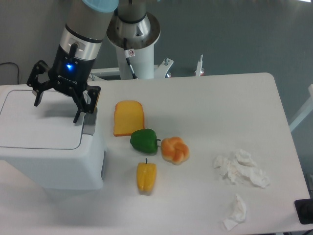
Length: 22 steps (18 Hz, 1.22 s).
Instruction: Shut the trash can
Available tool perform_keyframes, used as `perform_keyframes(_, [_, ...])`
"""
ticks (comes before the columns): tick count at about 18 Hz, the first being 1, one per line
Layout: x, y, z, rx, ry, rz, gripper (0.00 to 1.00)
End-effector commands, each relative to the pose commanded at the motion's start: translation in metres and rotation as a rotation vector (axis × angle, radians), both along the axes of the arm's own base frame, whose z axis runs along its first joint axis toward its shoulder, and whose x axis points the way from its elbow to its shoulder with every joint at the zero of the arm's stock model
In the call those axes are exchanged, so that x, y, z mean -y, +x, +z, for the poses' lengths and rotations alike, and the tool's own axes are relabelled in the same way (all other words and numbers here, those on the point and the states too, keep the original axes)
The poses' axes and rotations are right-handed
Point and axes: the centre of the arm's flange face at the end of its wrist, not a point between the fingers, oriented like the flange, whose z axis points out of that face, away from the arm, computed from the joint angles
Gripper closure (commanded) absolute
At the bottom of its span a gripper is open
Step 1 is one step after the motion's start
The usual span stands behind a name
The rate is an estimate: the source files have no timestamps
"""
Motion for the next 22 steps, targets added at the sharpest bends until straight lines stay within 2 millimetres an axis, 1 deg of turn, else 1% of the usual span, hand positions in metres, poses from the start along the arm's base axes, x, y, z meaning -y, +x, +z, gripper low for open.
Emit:
perform_keyframes(8, [-0.002, 0.0, -0.006, 0.005, -0.009, -0.005, 0.0])
perform_keyframes(14, [-0.002, -0.001, 0.001, 0.014, 0.013, -0.006, 0.0])
perform_keyframes(15, [0.0, -0.002, 0.005, 0.009, 0.022, -0.008, 0.0])
perform_keyframes(16, [0.002, -0.006, 0.013, -0.001, 0.035, 0.0, 0.0])
perform_keyframes(18, [0.005, -0.013, 0.023, -0.035, 0.046, 0.004, 0.0])
perform_keyframes(20, [0.02, -0.035, 0.034, -0.105, 0.048, 0.031, 0.0])
perform_keyframes(22, [0.027, -0.049, 0.033, -0.137, 0.034, 0.045, 0.0])
